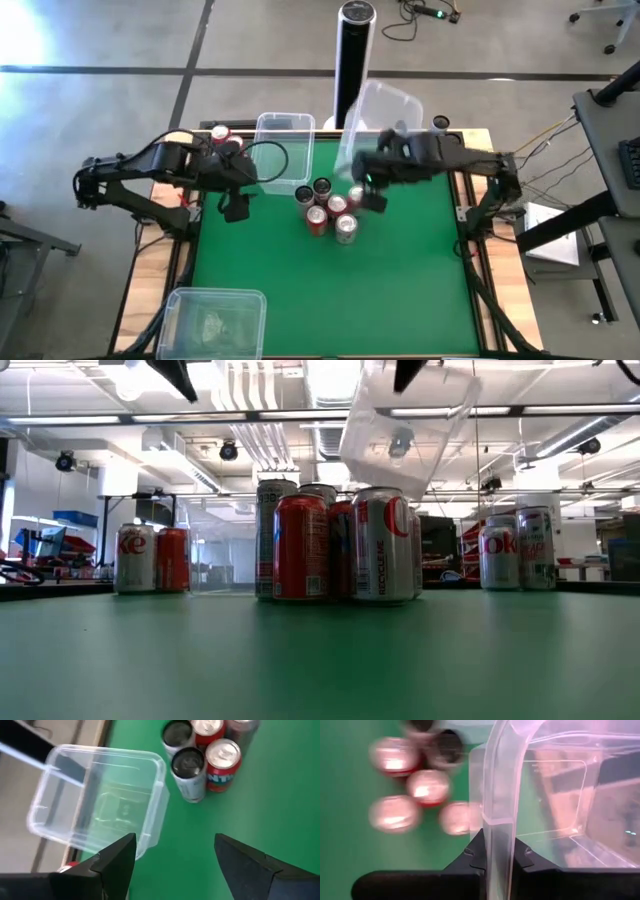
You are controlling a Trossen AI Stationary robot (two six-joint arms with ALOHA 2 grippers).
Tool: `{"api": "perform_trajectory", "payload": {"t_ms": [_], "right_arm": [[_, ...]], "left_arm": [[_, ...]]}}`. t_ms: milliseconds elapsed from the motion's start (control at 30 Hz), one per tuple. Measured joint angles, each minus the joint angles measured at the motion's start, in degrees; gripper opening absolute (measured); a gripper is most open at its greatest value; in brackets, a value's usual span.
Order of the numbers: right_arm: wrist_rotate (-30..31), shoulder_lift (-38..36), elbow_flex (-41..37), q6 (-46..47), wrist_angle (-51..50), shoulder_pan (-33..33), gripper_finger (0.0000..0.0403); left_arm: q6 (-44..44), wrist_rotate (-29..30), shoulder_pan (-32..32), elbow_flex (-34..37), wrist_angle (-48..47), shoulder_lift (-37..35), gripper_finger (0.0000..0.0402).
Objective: Sort soda cans
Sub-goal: Move the right transparent bin to the top center of the table
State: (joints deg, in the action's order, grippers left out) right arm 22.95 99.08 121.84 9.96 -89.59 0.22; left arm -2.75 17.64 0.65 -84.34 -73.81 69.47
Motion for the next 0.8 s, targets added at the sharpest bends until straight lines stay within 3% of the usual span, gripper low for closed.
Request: {"api": "perform_trajectory", "payload": {"t_ms": [167,333,600,800], "right_arm": [[-1.7,4.2,0.1,-7.3,1.1,-7.6,0.0019],[-10.9,9.4,0.0,-16.0,2.4,-13.1,0.002],[-19.3,17.1,0.0,-25.3,6.4,-19.4,0.0021],[-21.8,20.7,-0.1,-26.2,8.8,-20.1,0.0023]], "left_arm": [[7.8,-5.0,-6.2,5.4,4.8,0.0,0.0254],[12.9,-11.3,-12.1,8.7,11.2,1.8,0.0254],[16.3,-11.2,-17.2,10.2,13.0,7.8,0.0254],[15.8,-11.2,-18.2,9.9,12.8,11.1,0.0254]]}}
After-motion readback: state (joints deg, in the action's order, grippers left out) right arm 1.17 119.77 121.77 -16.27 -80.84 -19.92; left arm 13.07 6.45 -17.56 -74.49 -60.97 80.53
